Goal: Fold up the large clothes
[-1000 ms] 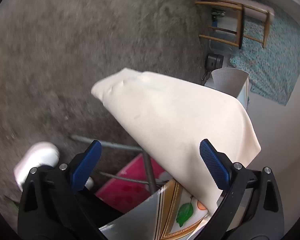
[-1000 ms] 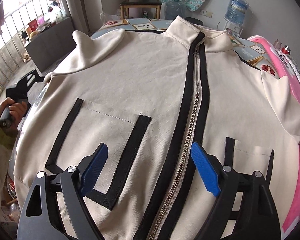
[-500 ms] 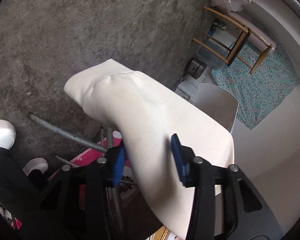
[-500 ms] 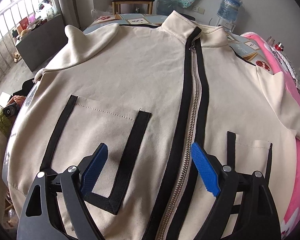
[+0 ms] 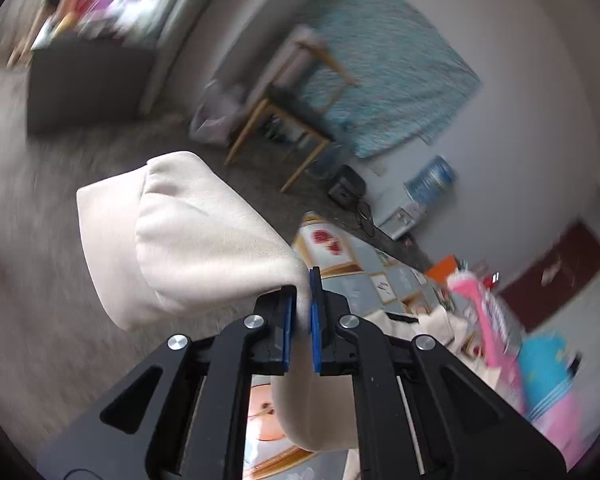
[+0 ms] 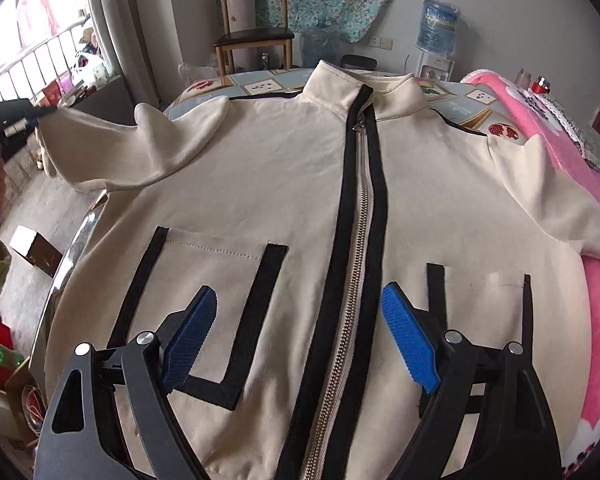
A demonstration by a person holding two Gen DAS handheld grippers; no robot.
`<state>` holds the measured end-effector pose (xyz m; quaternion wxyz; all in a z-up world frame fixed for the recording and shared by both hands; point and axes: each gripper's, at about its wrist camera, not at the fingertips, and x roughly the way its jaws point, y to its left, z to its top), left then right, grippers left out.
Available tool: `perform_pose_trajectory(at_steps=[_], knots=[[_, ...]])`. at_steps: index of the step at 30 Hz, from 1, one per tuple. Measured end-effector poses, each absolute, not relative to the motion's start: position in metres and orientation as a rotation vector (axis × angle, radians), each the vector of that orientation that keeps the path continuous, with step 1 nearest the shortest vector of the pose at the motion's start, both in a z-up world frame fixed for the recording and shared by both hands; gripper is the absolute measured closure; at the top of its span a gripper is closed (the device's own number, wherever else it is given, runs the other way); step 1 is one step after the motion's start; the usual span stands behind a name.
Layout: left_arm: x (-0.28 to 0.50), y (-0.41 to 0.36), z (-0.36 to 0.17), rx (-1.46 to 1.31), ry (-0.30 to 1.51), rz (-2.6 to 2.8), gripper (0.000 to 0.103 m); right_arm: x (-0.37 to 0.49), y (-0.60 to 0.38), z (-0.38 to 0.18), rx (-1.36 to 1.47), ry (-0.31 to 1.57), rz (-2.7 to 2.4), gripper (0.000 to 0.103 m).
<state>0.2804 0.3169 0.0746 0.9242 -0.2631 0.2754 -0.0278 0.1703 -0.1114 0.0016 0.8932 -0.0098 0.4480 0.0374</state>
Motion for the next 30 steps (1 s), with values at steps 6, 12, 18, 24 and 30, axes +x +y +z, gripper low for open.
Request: perform_pose_trajectory(at_steps=[6,12,18,24,30], knots=[[0.267,0.133,0.121,-0.214,0.690,-0.442,0.088,0.137,-0.157,0.021,0.043,0.864,0.015,0.021],[0.259,0.048,0.019,-0.188,0.972,-0.521,0.041,0.110,-0.223,0.021,0.146,0.887,-0.051,0.021],[0.213,0.062,-0.005,-0.314,0.952,-0.584,0.040,0.126,-0.270,0.024,0.252,0.939,-0.010,0.023],[0.212,0.096,-0.008,-0.296,0.921,-0.421,0.040,0.195,-0.279,0.020,0.529,1.027,0.191,0.034],[0.209,0.106,-0.022,-0.243,0.922,-0.367,0.042,0.244,-0.265,-0.017,0.684,1.166,0.182,0.051]])
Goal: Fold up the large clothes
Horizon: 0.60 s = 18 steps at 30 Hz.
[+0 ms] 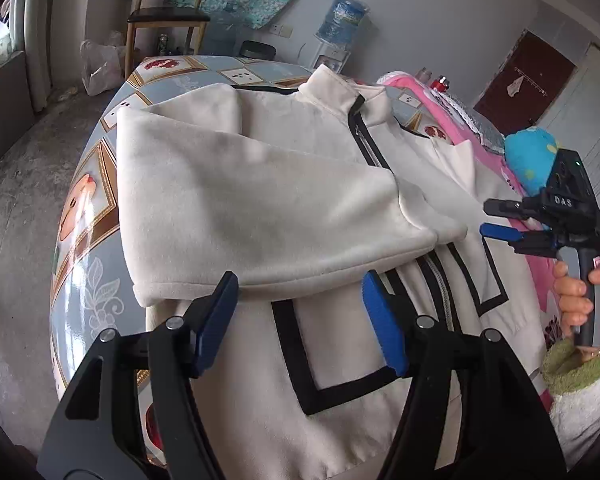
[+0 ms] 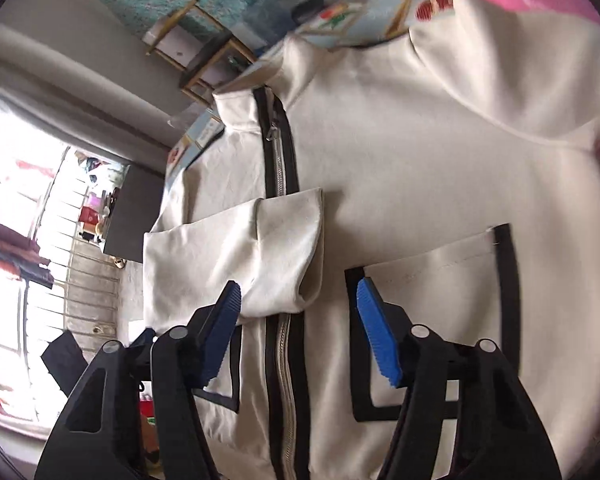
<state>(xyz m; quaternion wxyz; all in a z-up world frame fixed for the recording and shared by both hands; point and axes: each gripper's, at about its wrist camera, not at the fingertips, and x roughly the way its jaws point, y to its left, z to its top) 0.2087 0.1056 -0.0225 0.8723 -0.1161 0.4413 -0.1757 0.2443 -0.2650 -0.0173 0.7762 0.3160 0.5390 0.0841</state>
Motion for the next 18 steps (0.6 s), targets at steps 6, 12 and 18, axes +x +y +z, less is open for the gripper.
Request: perform_pose_trajectory(at_steps=[6,12,18], knots=[[0.208,0.093,-0.044,-0.186,0.963,-0.373,0.046,0.272,-0.255,-0.052,0.722,1.283,0.165,0.065],[0.206,0.103,-0.053,-0.208,0.965,-0.359,0.049,0.291,-0.223,-0.053,0.558,1.356,0.228,0.096],[0.208,0.111,-0.050,-0.200,0.956,-0.302,0.051,0.308,-0.224,0.044,0.500,1.084,0.299,0.098]])
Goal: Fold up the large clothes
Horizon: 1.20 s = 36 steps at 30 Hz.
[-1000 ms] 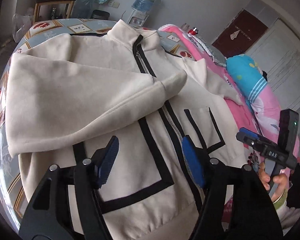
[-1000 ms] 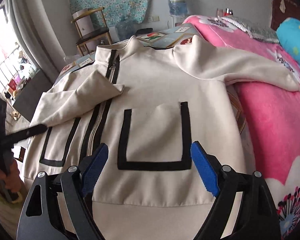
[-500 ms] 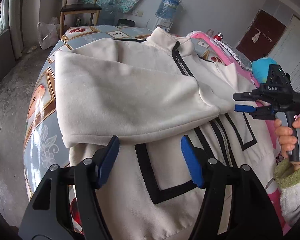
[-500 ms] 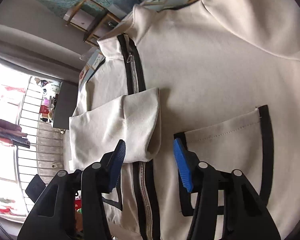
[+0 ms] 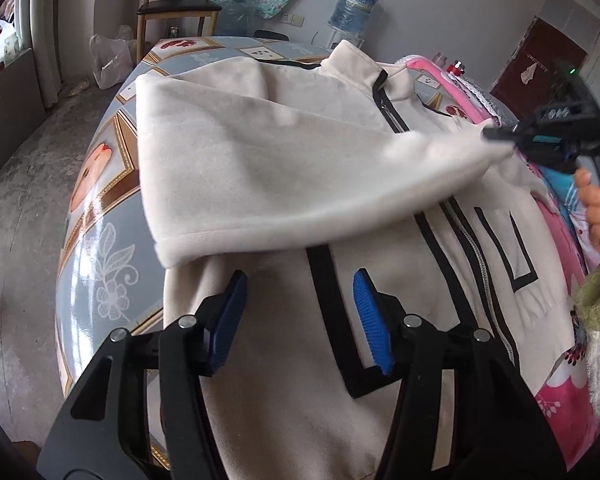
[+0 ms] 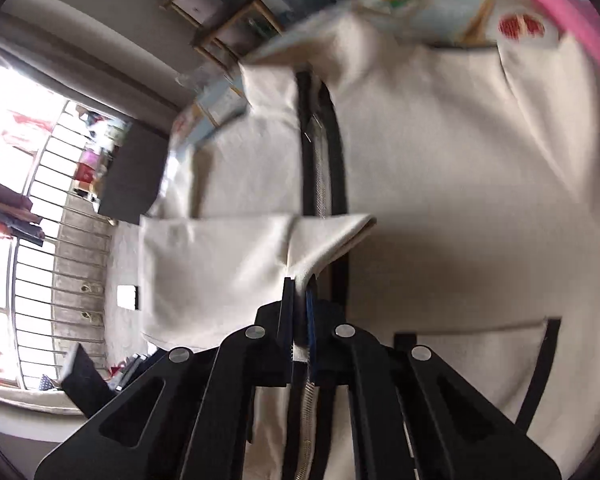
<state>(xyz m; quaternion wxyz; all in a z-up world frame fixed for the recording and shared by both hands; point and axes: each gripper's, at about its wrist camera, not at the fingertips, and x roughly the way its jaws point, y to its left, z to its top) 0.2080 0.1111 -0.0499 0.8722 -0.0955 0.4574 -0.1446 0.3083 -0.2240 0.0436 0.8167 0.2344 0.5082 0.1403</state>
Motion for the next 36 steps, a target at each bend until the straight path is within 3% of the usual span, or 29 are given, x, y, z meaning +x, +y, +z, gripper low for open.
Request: perform_pose_trajectory(at_steps=[2,5,14,22,24,29,36], knots=[[0.209,0.114,-0.049,-0.201,0.956,-0.277,0.052,0.304,-0.235,0.088,0.487,0.944,0.289,0.098],[0.213,0.117,-0.049,-0.201,0.961,-0.243,0.054,0.294,-0.255,0.108,0.468,0.872,0.234,0.098],[0.233,0.112,-0.044,-0.096,0.963,-0.122,0.057,0.280,-0.337,-0.005,0.611,1.037,0.036,0.098],[0.243,0.117,-0.046,-0.050,0.985,-0.059,0.061,0.294,-0.334,0.018,0.567,0.944,0.149,0.098],[0.242,0.118,-0.047,-0.047,0.983,-0.046,0.066,0.296,-0.339,0.004,0.560,0.981,0.138,0.098],[0.243,0.119,-0.047,-0.054,0.991,-0.045,0.067,0.298,-0.357,-0.054,0.568,1.170,0.081,0.098],[0.240,0.123,-0.043,-0.084,0.988,-0.072,0.067,0.315,-0.357,-0.048,0.543,1.191,0.078,0.090]])
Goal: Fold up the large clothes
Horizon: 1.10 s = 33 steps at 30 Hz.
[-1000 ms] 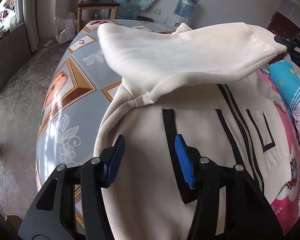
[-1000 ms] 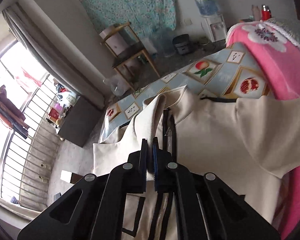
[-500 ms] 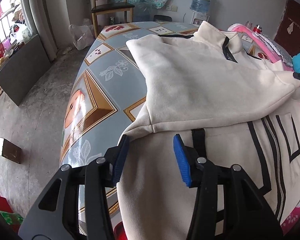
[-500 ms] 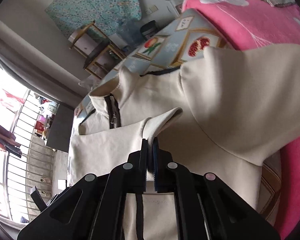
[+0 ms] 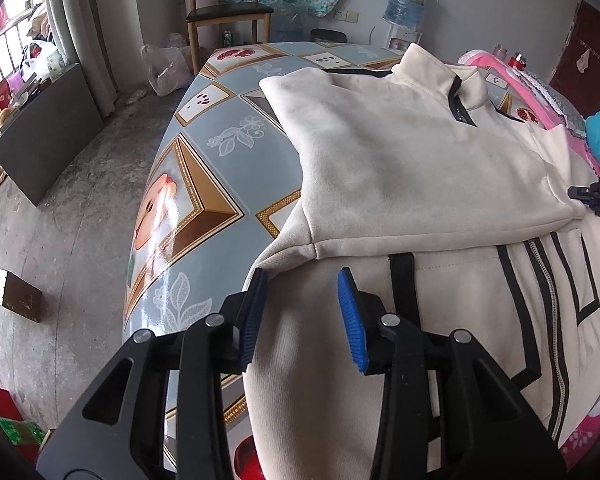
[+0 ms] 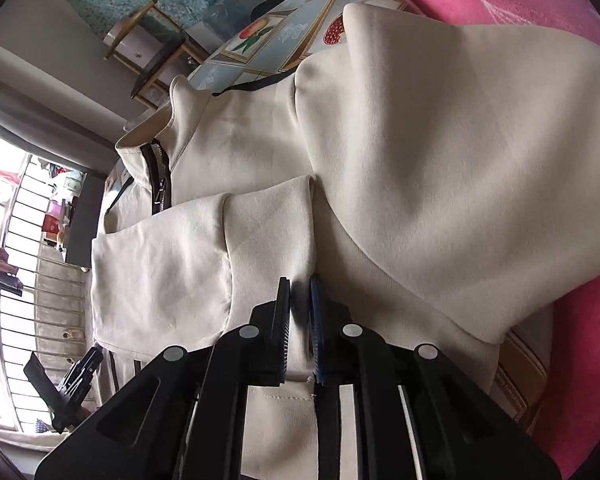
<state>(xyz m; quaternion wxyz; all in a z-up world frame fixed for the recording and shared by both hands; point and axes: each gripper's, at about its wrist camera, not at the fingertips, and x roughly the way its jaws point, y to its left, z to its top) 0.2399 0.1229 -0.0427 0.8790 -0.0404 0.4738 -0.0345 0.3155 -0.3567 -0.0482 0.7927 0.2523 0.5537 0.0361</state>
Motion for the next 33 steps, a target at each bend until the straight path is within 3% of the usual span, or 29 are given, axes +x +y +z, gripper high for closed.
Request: perform_pose_trajectory(at_steps=[4,6,10,13,17,22,24,27,33], knots=[[0.228,0.132,-0.032,-0.132,0.952,-0.100,0.067,0.333,-0.352,-0.054,0.491,1.204,0.054,0.090],[0.222,0.138,-0.025,-0.145,0.941,-0.098,0.067,0.336,-0.346,-0.046,0.407,1.161,0.035,0.098],[0.209,0.148,-0.007,-0.131,0.896,-0.083,0.067,0.330,-0.335,-0.025,0.288,1.052,0.025,0.099],[0.214,0.149,0.001,-0.088,0.887,-0.057,0.067,0.340,-0.334,-0.044,0.186,1.097,-0.037,0.099],[0.232,0.146,0.006,-0.108,0.895,-0.067,0.067,0.335,-0.347,-0.040,0.240,1.064,-0.034,0.099],[0.264,0.123,0.010,-0.102,0.919,-0.121,0.067,0.315,-0.349,-0.006,0.240,0.969,-0.011,0.096],[0.280,0.109,0.007,-0.090,0.942,-0.148,0.067,0.309,-0.339,-0.002,0.241,0.973,0.065,0.088],[0.298,0.089,-0.011,-0.080,1.000,-0.173,0.067,0.303,-0.318,-0.017,0.201,1.034,0.153,0.076],[0.297,0.072,-0.048,0.000,1.034,-0.145,0.067,0.284,-0.291,-0.047,-0.038,1.075,0.116,0.070]])
